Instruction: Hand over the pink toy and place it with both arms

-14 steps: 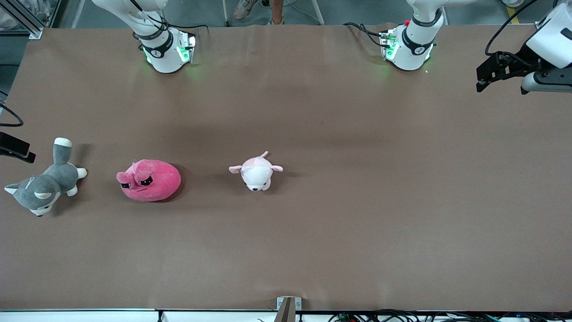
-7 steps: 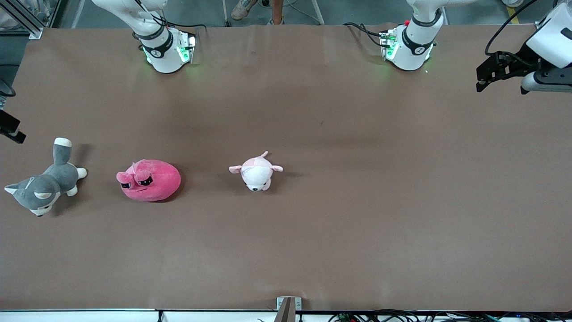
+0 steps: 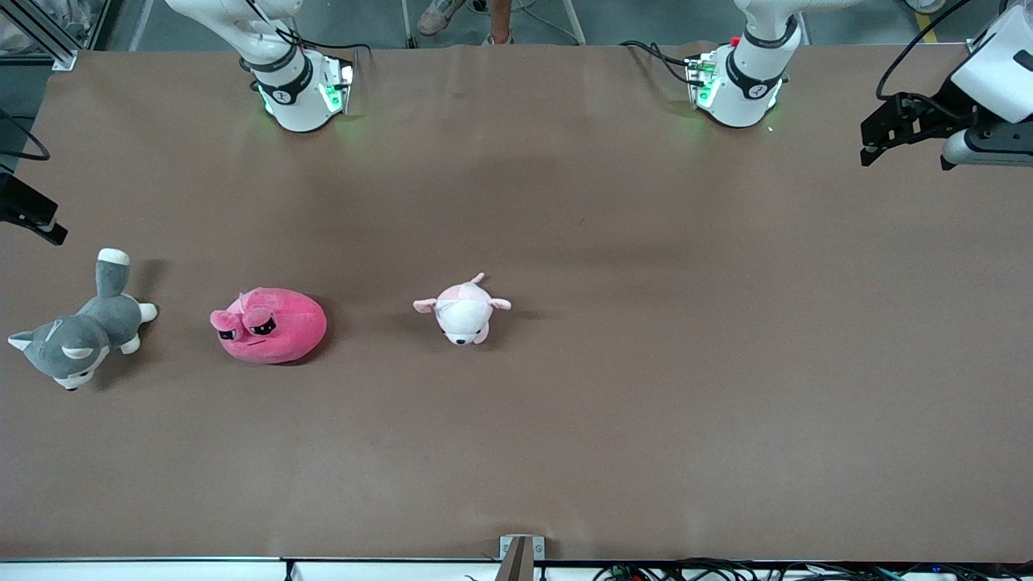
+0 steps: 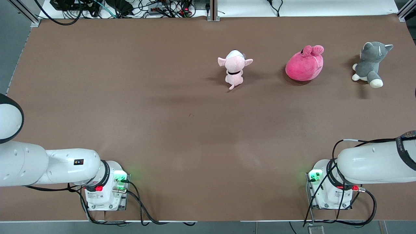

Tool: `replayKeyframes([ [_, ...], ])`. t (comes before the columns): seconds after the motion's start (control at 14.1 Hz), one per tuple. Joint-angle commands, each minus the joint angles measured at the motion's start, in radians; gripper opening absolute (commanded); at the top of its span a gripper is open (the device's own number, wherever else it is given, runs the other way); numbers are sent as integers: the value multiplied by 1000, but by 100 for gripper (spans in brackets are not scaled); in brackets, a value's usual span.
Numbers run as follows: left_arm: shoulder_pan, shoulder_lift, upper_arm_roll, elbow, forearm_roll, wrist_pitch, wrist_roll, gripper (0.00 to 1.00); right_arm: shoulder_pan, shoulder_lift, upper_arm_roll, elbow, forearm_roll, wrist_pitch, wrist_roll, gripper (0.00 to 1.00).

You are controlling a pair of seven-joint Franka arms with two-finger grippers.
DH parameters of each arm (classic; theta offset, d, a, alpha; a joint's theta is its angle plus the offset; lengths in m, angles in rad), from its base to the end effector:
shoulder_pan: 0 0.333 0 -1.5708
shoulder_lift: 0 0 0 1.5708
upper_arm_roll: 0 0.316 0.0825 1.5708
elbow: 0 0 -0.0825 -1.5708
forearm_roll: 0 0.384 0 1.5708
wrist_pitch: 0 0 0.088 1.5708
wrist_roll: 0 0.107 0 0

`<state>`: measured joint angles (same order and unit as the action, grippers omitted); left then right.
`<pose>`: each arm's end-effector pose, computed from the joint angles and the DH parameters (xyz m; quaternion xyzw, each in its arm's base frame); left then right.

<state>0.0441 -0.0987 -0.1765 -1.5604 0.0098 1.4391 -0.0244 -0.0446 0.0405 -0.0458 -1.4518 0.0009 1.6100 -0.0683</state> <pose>0.5047 -0.0715 0.6696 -0.9984 0.0529 0.0110 0.0144 0.5692 -0.0509 0.6619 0.9982 -0.0109 0.0586 0.0051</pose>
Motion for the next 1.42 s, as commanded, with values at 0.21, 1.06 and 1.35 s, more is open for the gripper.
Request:
replayKeyframes([
  [0.21,11,-19,-1,-6,-14,-9,7,100,3,-89,0,-123,-12,48,21,100],
  [1.06,14,-26,8,-1,-14,-11,9,100,5,-119,1,-156,-13,82,19,100],
  [1.35,16,-24,8,-1,-14,-11,9,100,5,-119,1,-154,-13,77,21,100],
])
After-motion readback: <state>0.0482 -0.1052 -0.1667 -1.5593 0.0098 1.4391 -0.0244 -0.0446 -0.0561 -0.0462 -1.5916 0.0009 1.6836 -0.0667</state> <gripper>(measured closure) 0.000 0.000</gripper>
